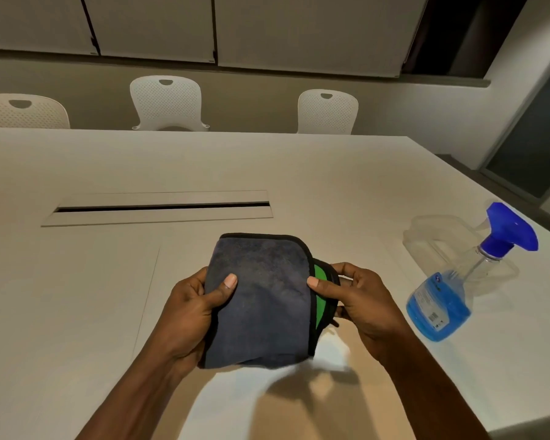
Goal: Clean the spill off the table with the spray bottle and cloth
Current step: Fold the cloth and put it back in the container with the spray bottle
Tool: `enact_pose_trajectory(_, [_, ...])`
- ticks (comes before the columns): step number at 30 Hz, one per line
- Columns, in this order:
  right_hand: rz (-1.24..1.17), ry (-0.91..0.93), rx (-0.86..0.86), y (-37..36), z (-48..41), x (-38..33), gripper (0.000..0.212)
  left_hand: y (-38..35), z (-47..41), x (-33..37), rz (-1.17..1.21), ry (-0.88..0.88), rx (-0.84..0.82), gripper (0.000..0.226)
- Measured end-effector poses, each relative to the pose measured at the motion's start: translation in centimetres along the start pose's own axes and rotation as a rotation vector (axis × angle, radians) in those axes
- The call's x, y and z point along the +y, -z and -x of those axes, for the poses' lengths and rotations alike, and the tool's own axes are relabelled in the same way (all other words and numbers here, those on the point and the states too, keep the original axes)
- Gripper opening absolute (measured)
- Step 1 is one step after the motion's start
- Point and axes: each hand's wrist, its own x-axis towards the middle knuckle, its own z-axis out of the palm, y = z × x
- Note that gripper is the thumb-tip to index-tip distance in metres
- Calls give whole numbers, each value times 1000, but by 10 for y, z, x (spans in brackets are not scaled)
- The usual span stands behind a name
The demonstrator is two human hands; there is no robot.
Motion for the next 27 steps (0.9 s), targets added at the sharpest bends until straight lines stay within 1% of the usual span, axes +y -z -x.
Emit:
enact_pose_trajectory(3, [-31,23,43,-7,-1,8,40,-4,-1,0,56,-6,12,39])
enact_pose_trajectory(5, [-57,16,21,-12,-2,13,48,-6,0,1,100,6,18,35])
enact_pose_trajectory(9, [-71,54,7,-19,-4,16,58,-7,4,3,210,62,9,32])
enact_pose_trajectory(12, [-74,102,1,-20,-7,10,56,-6,7,2,312,93,13,35])
enact_pose_trajectory(14, [-158,97,-46,-18,-7,0,49,-5,9,1,393,116,13,35])
enact_pose_trajectory(16, [-245,55,-118,-14,-9,-5,43,-4,10,-2,446,128,7,32])
enact_pose_trajectory(18, [-194,47,-101,-11,-12,-1,48,-4,11,-3,463,131,-2,31])
enact_pose_trajectory(20, [-135,8,-83,-9,-14,9,53,-4,11,-4,490,123,-6,35])
enact_pose_trajectory(22, [-152,-96,-131,-10,-14,20,51,-4,12,-5,548,117,-27,39])
enact_pose_trajectory(24, [-205,-177,-223,-12,-12,31,53,-5,12,-5,593,117,-66,41])
enact_pose_trajectory(27, [-342,-192,-365,-17,-10,40,58,-7,14,-1,604,116,-146,44])
